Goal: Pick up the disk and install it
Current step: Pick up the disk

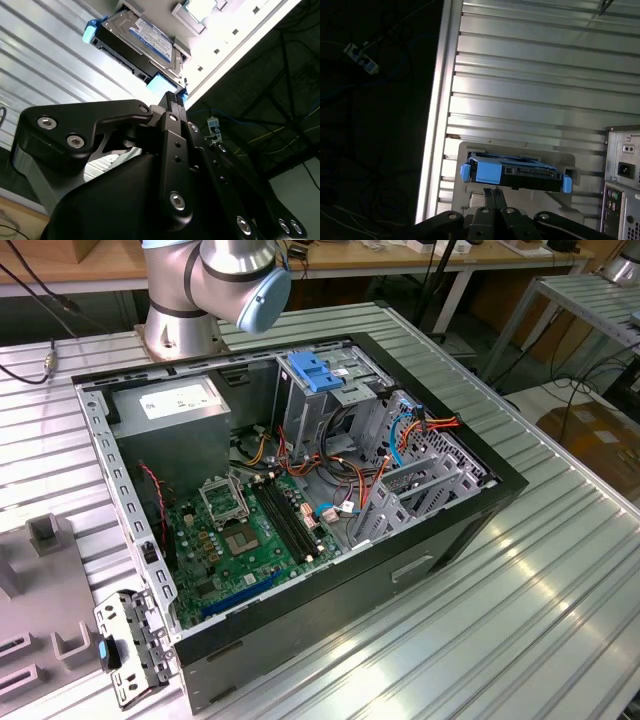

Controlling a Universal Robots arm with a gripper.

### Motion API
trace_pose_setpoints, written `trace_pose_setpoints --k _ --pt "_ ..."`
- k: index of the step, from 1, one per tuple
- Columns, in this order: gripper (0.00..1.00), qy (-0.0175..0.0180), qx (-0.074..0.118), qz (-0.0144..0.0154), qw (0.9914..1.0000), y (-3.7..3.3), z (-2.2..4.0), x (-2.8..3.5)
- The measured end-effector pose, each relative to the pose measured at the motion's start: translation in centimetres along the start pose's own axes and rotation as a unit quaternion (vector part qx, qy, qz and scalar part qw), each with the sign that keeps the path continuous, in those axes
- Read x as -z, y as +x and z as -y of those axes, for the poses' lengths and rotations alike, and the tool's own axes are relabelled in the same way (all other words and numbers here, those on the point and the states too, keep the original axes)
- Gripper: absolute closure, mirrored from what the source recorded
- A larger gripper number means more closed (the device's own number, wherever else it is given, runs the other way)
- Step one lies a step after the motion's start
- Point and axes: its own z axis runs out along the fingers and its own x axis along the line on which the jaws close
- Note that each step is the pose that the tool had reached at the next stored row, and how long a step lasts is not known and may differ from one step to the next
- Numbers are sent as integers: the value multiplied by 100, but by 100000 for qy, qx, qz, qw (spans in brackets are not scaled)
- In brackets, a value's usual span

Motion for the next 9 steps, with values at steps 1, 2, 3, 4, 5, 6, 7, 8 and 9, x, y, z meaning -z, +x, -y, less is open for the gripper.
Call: trace_pose_setpoints --k 1,2,3,4,5,6,7,8,9 --pt "89 -28 1408 -65 99990 0 0 0" --pt "89 -53 2460 -109 99970 0 0 0" --pt "89 -78 3572 -158 99936 0 0 0" --pt "89 -105 4797 -213 99885 0 0 0" --pt "89 -123 5726 -255 99836 0 0 0" --pt "89 -163 7601 -340 99710 0 0 0" --pt "89 -183 8569 -387 99631 0 0 0" --pt "89 -202 9443 -425 99552 0 0 0" --pt "89 -231 10745 -479 99420 0 0 0"
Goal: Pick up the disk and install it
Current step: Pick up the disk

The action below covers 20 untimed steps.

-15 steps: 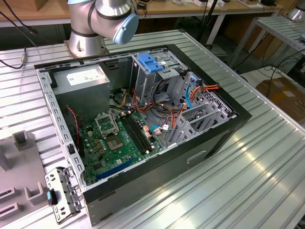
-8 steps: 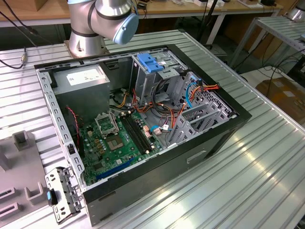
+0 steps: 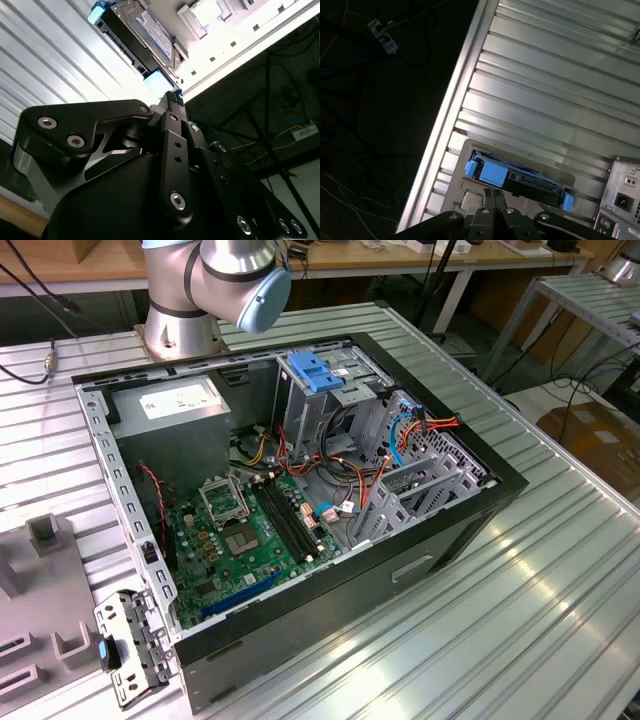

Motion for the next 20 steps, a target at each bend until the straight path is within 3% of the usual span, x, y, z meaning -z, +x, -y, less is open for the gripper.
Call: trace_pose_setpoints --k 4,7,8,10,11,12,13,14,15,16,18,19,20 --pt "89 -90 4188 -190 99912 0 0 0" --pt "89 -182 8411 -378 99645 0 0 0" --pt "89 -224 10309 -462 99466 0 0 0" --pt "89 -260 12049 -542 99270 0 0 0" --pt "89 -293 13555 -608 99075 0 0 0" --pt "89 -340 15700 -704 98757 0 0 0" --pt "89 -360 16708 -748 98591 0 0 0" --pt "89 -392 18191 -812 98327 0 0 0" --pt "89 -426 19758 -881 98024 0 0 0" --pt "89 -469 21886 -978 97570 0 0 0" --pt "89 -493 23596 -1064 97169 0 0 0" --pt "89 -502 24710 -1125 96891 0 0 0" --pt "89 -517 25511 -1166 96683 0 0 0"
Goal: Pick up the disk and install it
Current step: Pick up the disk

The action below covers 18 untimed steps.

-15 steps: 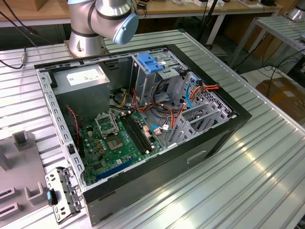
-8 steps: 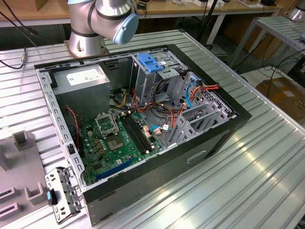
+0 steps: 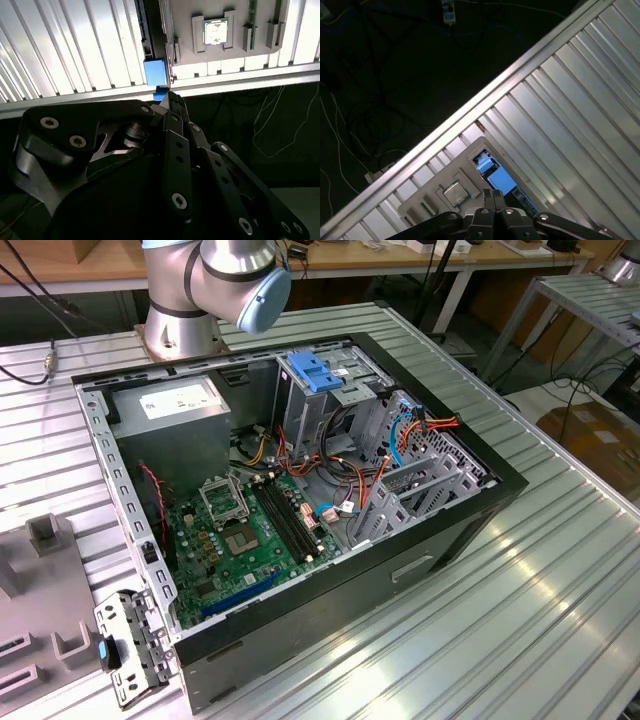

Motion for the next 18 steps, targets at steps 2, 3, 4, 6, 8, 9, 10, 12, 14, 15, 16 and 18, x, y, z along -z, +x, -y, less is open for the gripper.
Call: trace_pose_setpoints --k 2,3,4,6,8,9,10,12,14,15,16,18 --pt "89 -29 1505 -65 99989 -1 0 0" --pt "89 -45 2277 -97 99974 -2 1 0" --pt "89 -60 2785 -126 99961 -5 3 1" --pt "89 -77 3780 -161 99928 -8 7 -1" --pt "89 -98 4915 -219 99879 -13 14 -2" --pt "89 -75 5614 -294 99842 -24 27 -6" --pt "89 67 6117 -530 99811 -43 45 -13" --pt "89 189 6609 -725 99779 -54 59 -18" --pt "89 216 7485 -809 99716 -60 66 -20" --pt "89 206 8020 -836 99674 -61 67 -20" --pt "89 186 9149 -886 99576 -61 68 -19" --pt "89 159 10848 -953 99405 -61 68 -19"
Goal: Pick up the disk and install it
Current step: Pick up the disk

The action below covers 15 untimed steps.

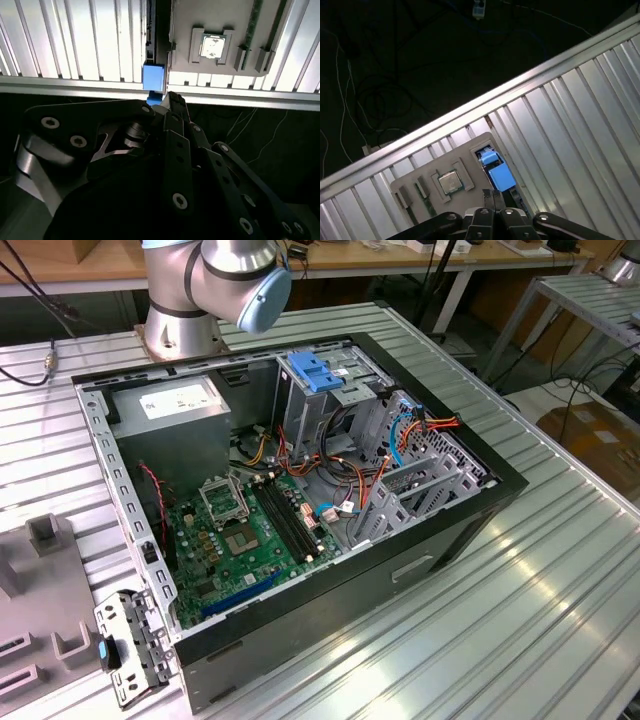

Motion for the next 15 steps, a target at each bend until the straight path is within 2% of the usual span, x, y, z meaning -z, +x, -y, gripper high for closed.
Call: trace_pose_setpoints --k 1,2,3,4,15 --pt "89 -20 1879 -71 99982 0 0 0" --pt "89 -43 3999 -150 99920 0 0 0" --pt "89 -60 5467 -207 99850 0 0 0" --pt "89 -65 6037 -226 99817 0 0 0" --pt "89 -68 6422 -243 99793 0 0 0"
